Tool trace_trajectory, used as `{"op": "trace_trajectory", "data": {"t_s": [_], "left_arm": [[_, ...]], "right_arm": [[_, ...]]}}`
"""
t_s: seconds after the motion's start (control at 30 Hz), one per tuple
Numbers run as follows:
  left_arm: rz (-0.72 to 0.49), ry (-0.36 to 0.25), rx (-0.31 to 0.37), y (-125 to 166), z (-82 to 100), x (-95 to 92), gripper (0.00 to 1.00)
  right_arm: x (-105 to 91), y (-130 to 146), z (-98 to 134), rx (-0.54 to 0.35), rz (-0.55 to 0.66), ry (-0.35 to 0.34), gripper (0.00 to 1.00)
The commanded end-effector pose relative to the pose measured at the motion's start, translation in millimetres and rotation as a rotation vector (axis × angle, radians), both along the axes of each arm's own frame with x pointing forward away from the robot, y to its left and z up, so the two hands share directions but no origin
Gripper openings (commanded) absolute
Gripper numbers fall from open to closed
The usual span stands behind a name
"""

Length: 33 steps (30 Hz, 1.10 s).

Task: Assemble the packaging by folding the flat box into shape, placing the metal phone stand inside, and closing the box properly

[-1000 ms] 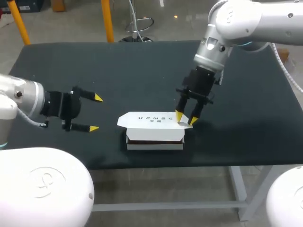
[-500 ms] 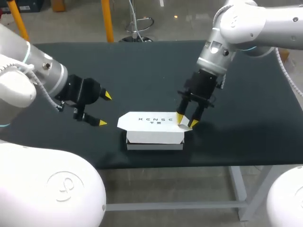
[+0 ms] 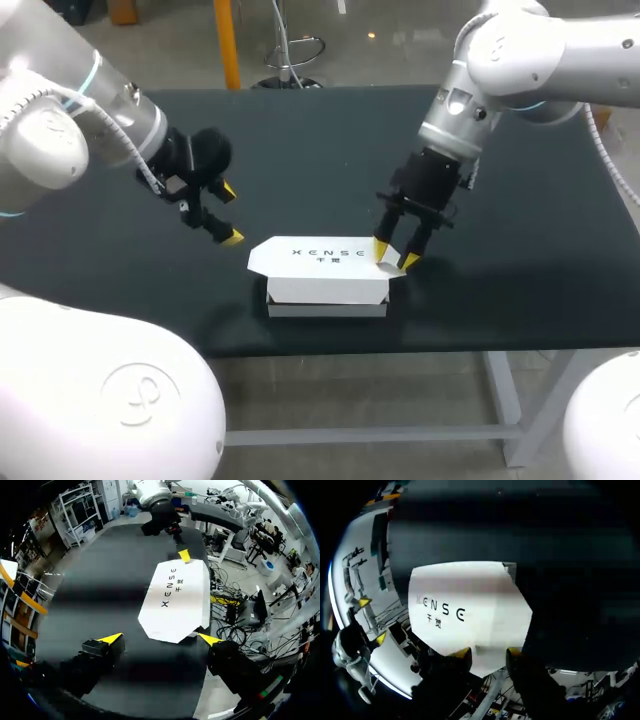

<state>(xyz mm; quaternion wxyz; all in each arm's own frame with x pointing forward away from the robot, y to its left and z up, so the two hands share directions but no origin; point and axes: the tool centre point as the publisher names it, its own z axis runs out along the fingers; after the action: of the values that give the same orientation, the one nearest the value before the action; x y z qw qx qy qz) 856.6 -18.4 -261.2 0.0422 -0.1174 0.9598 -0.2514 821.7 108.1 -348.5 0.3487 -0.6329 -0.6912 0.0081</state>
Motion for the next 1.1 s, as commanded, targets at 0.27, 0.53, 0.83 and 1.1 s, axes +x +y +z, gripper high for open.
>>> {"op": "trace_trajectory", "data": {"t_s": [0.27, 0.53, 0.83, 1.1], "left_arm": [[0.526, 0.309, 0.081, -24, -0.5, 15.3, 1.00], [0.526, 0.309, 0.081, -24, -0.5, 15.3, 1.00], [0.610, 0.393, 0.094, -30, -1.7, 23.0, 1.00], [0.960, 0.672, 0.116, -45, -13.6, 32.8, 1.00]], "right_arm": [[-2.9, -1, -1, 0.006, -0.013, -0.013, 0.49], [-2.0, 1, -1, -0.004, -0.028, -0.048, 0.49], [-2.5, 2, -4, -0.014, -0.051, -0.117, 0.49], [-2.7, 3, -7, -0.035, -0.077, -0.181, 0.48]]}}
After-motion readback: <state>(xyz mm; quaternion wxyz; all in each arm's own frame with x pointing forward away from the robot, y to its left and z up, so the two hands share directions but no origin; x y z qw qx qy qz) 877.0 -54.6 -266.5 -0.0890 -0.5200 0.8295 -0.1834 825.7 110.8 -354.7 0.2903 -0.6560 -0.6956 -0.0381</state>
